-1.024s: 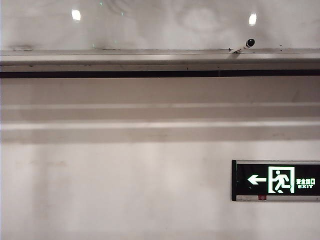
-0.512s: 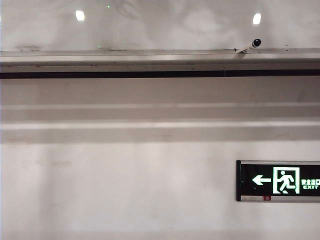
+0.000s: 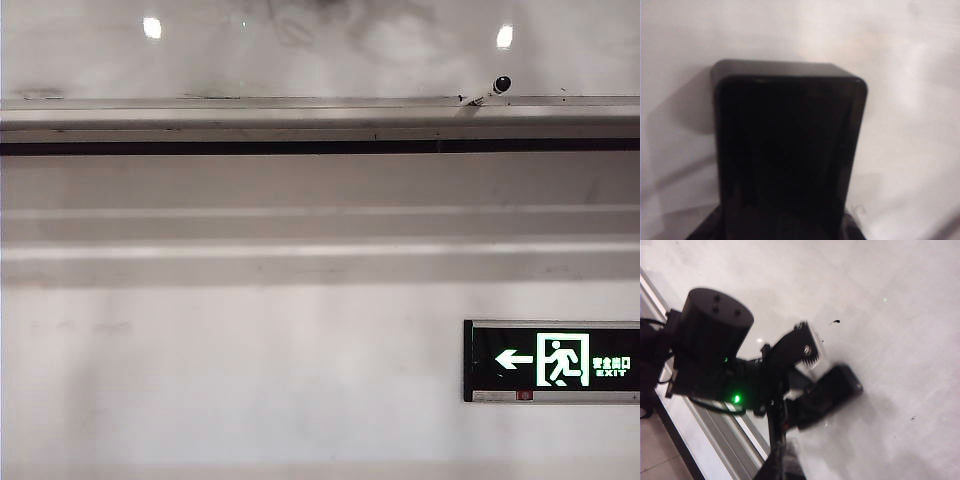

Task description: Wipe the whiteboard clean using the black magnetic whiteboard eraser attached to the whiteboard.

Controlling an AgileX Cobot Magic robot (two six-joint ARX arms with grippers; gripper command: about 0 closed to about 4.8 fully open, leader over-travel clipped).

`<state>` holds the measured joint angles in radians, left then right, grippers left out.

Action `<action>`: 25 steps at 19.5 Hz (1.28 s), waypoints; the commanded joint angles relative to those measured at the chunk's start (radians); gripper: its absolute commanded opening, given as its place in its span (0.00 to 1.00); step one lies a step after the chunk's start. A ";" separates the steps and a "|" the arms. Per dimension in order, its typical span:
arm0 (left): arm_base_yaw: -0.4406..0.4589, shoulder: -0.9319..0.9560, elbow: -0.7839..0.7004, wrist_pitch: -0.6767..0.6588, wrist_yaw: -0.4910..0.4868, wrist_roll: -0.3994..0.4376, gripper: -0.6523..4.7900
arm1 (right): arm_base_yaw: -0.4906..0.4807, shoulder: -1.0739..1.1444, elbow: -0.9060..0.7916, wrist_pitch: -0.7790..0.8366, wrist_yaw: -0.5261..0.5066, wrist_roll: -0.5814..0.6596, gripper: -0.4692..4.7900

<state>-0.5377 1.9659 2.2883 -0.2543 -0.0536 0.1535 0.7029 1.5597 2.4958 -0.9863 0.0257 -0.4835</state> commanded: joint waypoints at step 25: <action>0.074 0.011 0.188 -0.246 0.242 -0.030 0.32 | 0.001 -0.005 0.004 0.018 -0.006 0.009 0.09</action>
<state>-0.4591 1.9938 2.4668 -0.5270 0.1905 0.1223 0.7032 1.5597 2.4962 -0.9852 0.0231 -0.4820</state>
